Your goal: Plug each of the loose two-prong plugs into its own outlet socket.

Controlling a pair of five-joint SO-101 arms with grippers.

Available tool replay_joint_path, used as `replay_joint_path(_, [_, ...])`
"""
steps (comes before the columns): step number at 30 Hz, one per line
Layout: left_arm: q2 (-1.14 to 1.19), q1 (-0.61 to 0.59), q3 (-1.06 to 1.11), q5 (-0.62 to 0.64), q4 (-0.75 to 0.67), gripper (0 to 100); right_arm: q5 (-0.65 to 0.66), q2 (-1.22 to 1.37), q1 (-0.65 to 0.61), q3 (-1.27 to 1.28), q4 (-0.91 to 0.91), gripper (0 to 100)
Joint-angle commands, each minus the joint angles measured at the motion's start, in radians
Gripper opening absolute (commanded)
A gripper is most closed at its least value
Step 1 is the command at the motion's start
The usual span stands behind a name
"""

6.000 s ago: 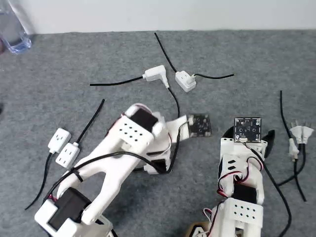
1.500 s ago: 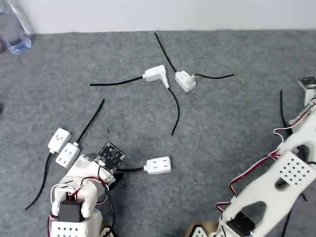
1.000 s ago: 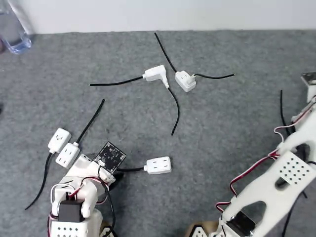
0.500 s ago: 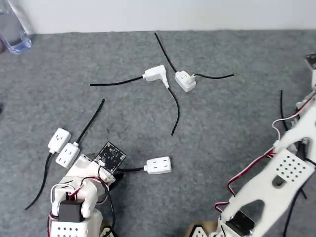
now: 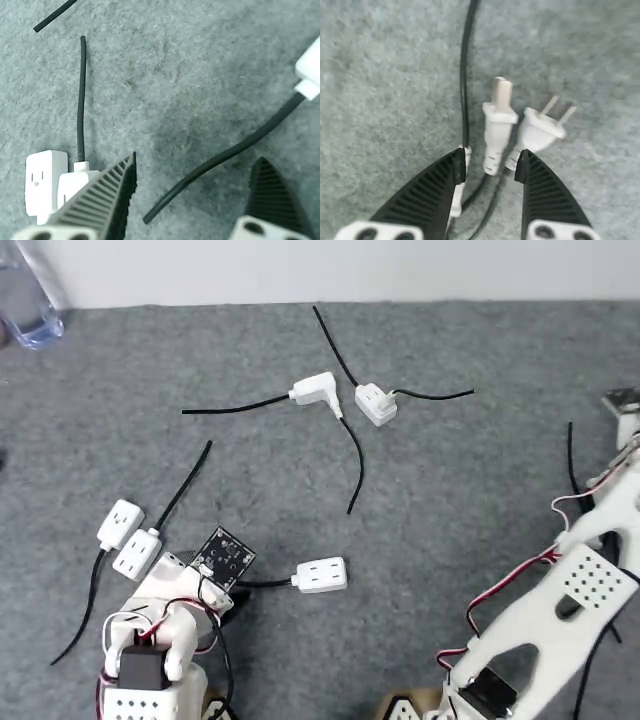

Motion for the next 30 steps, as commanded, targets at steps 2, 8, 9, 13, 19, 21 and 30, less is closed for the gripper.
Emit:
replay_joint_path(2, [-0.011,0.003,-0.005,-0.011,0.005,34,0.011,0.015,0.015,-0.017,0.001,17.5])
replay_joint_path(8, [-0.011,0.005,-0.005,-0.011,0.005,34,0.011,0.022,0.012,-0.017,-0.028,8.1])
replay_joint_path(9, [-0.011,0.005,-0.005,-0.011,0.005,34,0.011,0.022,0.012,-0.017,-0.030,7.0])
replay_joint_path(13, [-0.011,0.005,-0.005,-0.011,0.005,34,0.011,0.022,0.008,-0.017,-0.036,5.7])
replay_joint_path(19, [-0.011,0.005,-0.005,-0.011,0.005,34,0.012,0.027,0.007,-0.017,-0.036,0.9])
replay_joint_path(21, [-0.011,0.005,-0.005,-0.011,0.005,34,0.012,0.021,0.007,-0.018,-0.036,0.9])
replay_joint_path(30, [-0.011,0.005,-0.005,-0.011,0.005,34,0.008,-0.030,-0.035,-0.259,0.050,0.9])
